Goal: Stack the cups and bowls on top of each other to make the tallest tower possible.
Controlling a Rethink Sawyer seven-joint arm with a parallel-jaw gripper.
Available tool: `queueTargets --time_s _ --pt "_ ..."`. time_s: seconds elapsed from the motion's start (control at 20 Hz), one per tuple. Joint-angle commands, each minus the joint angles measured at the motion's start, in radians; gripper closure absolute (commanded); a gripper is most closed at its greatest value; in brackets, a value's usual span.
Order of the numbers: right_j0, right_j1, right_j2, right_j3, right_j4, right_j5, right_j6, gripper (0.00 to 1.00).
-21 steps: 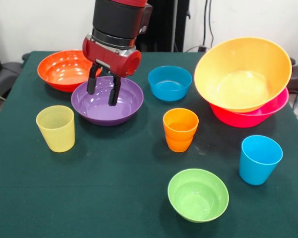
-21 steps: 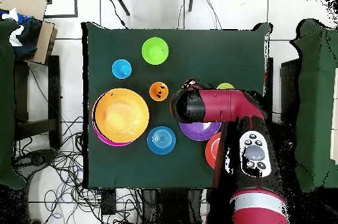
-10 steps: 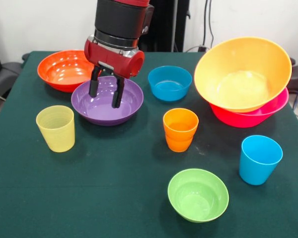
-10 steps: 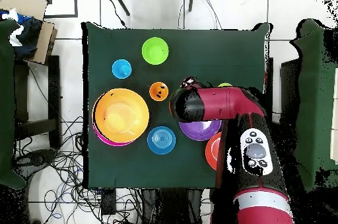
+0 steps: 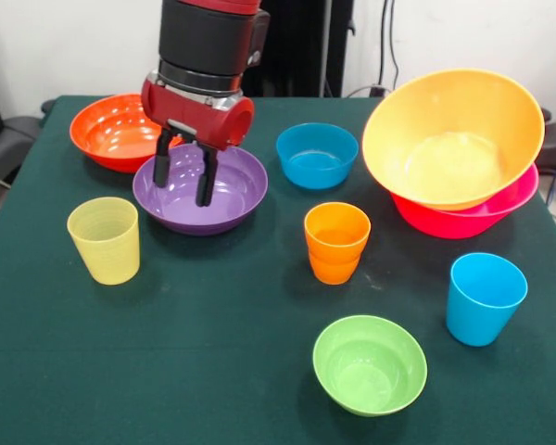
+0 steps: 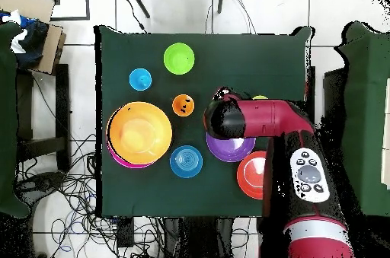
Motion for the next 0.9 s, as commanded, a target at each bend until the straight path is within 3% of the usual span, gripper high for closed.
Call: queueTargets --time_s 0.05,0.6,0.9 --pt "-0.035 0.012 0.125 0.026 -0.113 0.123 -0.332 0.0" --pt "-0.053 0.024 0.137 0.027 -0.135 0.108 -0.328 0.0" --pt "-0.108 0.027 0.177 0.015 -0.133 0.135 -0.4 0.0"
